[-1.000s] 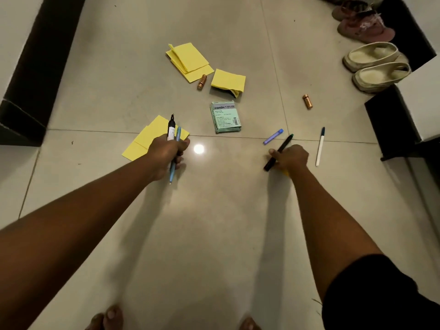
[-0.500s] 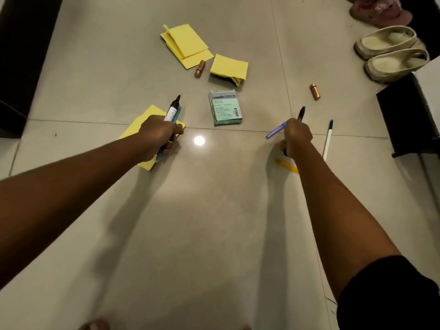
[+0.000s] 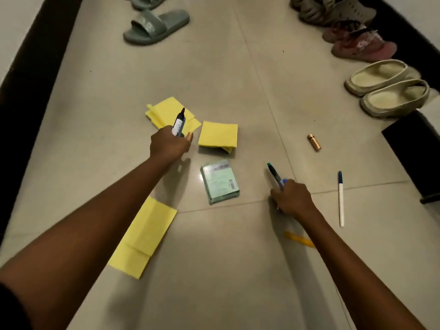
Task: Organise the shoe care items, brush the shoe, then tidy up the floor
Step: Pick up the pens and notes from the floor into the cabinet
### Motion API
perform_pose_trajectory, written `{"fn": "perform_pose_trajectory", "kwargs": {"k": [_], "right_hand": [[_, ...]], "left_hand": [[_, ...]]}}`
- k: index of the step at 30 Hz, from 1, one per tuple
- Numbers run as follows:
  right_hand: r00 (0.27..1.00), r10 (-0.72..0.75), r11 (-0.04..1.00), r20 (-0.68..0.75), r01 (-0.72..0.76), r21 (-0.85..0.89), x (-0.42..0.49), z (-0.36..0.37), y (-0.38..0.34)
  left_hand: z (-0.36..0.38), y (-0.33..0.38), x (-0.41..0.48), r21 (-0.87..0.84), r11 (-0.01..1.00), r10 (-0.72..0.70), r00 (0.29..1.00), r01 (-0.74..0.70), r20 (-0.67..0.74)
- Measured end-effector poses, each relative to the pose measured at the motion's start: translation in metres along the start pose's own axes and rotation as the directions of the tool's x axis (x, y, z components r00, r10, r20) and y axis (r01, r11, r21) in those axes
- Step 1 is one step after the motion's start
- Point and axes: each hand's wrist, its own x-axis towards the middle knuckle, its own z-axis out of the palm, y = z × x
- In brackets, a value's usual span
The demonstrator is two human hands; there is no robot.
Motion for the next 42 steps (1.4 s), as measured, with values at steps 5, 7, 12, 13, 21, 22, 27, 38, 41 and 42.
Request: {"fn": "perform_pose_trajectory", "kwargs": {"k": [5,7,12,13,21,22,27,38,41,42], "right_hand": [[0.966,0.077,0.937,0.246,-0.154,0.313,0.011,-0.030,0.005],[0.915,0.034,0.779,0.403,-0.277,0.562,0.010,-0.049,0.016],[0.928,0.073,0.608,0.366,-0.333,0.721,0.018,-0.093,0.057],[0.952,0.144,0.682,0.271,-0.294,0.670,0.022,-0.100,0.067],[0.979,0.195,0.975,-0.052,-0.188,0.116,0.030,-0.087,0.107],[0.980,0.183,0.981,-0.081,-0.176,0.079,0.032,-0.084,0.106],[0.982,0.182,0.982,0.042,-0.184,0.045,0.043,-0.098,0.085],[0.975,0.091,0.952,-0.201,-0.026,0.306,0.100,-0.119,0.036],[0.966,-0.032,0.998,-0.256,0.046,0.049,0.105,-0.102,0.017],[0.962,-0.057,0.998,-0.268,0.054,-0.018,0.104,-0.097,0.013]], "left_hand": [[0.020,0.013,0.026,0.269,0.950,0.132,0.984,-0.161,0.121],[0.024,0.014,0.032,0.390,0.892,0.166,0.969,-0.228,0.185],[0.021,0.016,0.035,0.601,0.727,0.179,0.936,-0.333,0.302],[0.019,0.018,0.035,0.607,0.723,0.155,0.934,-0.330,0.323],[0.003,0.058,0.033,0.267,0.936,0.107,0.909,-0.229,0.404],[0.002,0.062,0.032,0.199,0.959,0.103,0.904,-0.200,0.414],[0.010,0.069,0.020,0.020,0.997,0.061,0.868,-0.081,0.494],[0.016,0.060,0.008,-0.022,1.000,0.031,0.752,-0.022,0.658],[0.014,0.054,0.009,0.023,0.988,0.110,0.789,-0.155,0.605],[0.014,0.051,0.010,0.042,0.975,0.157,0.813,-0.218,0.560]]}}
